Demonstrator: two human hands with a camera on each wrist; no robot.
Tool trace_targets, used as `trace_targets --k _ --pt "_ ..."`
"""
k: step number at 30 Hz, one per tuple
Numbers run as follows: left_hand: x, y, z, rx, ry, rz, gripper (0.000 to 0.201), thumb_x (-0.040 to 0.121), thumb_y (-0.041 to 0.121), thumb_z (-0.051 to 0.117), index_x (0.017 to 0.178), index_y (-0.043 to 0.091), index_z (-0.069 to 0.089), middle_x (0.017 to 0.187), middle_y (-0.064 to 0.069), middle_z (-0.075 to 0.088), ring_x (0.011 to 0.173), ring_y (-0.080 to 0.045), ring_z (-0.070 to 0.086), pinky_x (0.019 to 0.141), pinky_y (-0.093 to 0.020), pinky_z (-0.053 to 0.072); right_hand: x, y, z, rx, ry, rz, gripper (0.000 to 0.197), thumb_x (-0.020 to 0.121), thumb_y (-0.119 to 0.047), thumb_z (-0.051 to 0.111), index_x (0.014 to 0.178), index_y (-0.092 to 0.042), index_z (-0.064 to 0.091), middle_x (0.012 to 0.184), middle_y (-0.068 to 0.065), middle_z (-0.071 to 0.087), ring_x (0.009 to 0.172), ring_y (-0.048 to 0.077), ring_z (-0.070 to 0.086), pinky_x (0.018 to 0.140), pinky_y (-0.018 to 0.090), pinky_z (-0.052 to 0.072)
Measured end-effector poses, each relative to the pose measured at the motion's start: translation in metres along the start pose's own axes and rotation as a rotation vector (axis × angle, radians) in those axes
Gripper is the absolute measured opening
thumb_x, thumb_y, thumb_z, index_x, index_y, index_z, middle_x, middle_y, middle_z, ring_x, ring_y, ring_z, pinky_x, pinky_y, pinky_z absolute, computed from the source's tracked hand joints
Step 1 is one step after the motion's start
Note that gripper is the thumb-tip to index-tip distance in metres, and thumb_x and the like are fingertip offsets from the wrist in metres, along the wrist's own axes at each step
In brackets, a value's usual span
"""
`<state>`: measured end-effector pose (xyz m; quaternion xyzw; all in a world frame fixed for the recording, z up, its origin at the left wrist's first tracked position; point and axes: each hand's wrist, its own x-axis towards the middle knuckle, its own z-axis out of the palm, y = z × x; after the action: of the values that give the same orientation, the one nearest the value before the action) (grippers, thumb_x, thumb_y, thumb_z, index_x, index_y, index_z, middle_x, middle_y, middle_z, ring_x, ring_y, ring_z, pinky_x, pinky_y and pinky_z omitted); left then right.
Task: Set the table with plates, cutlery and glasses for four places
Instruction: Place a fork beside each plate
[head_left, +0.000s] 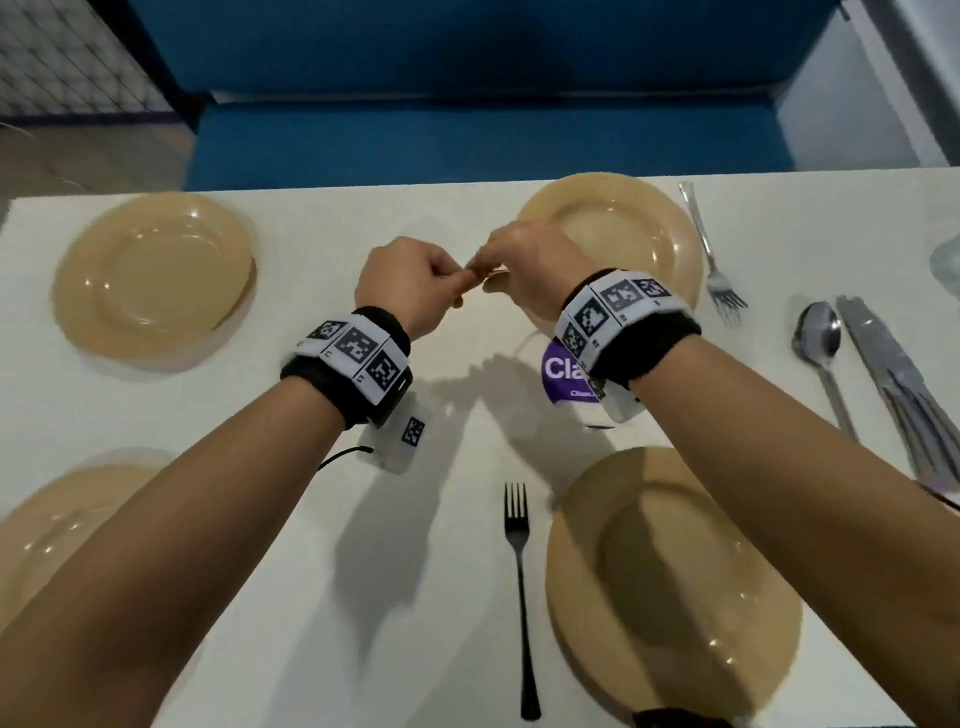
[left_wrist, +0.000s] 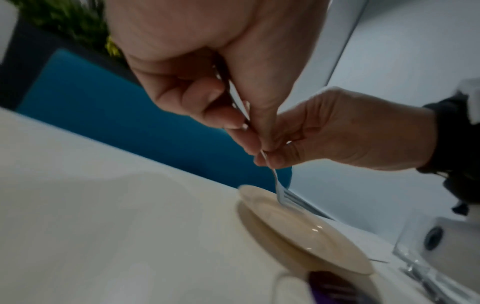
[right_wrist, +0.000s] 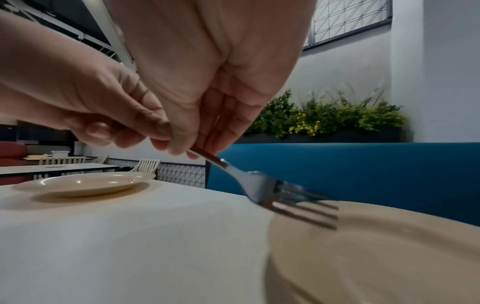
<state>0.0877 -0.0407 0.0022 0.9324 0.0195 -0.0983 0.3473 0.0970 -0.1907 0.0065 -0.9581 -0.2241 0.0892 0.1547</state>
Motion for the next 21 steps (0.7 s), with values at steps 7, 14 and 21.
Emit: trace_targets --k 7,14,21 --pt "-0.008 -0.096 -0.105 0.089 -0.081 0.014 0.027 0.072 0.050 0.074 0.062 0.027 0.065 0.065 0.010 0.067 0.064 -0.008 0.060 0.057 -0.024 0.049 0.046 -0.112 0.035 0.164 -0.030 0.153 0.021 0.089 -0.013 0.061 0.107 -0.012 0.071 0.103 0.006 0.071 0.097 0.021 0.062 0.085 0.025 0.044" --pt "0.031 -0.164 -0.174 0.030 0.028 0.008 0.034 0.069 0.033 0.083 0.095 0.018 0.066 0.090 0.003 0.070 0.081 -0.013 0.065 0.073 -0.028 0.052 0.097 -0.174 0.085 0.424 0.016 0.429 0.018 0.085 -0.015 0.067 0.101 -0.009 0.072 0.098 0.010 0.072 0.089 0.024 0.068 0.075 0.028 0.052" --pt "0.061 -0.191 -0.166 0.055 -0.018 0.024 0.035 0.080 0.029 0.075 0.111 0.017 0.065 0.107 0.000 0.067 0.093 -0.012 0.060 0.080 -0.021 0.044 0.143 -0.174 0.102 0.614 0.100 0.715 0.021 0.084 -0.010 0.067 0.104 -0.015 0.072 0.083 0.003 0.069 0.075 0.021 0.067 0.063 0.021 0.052"
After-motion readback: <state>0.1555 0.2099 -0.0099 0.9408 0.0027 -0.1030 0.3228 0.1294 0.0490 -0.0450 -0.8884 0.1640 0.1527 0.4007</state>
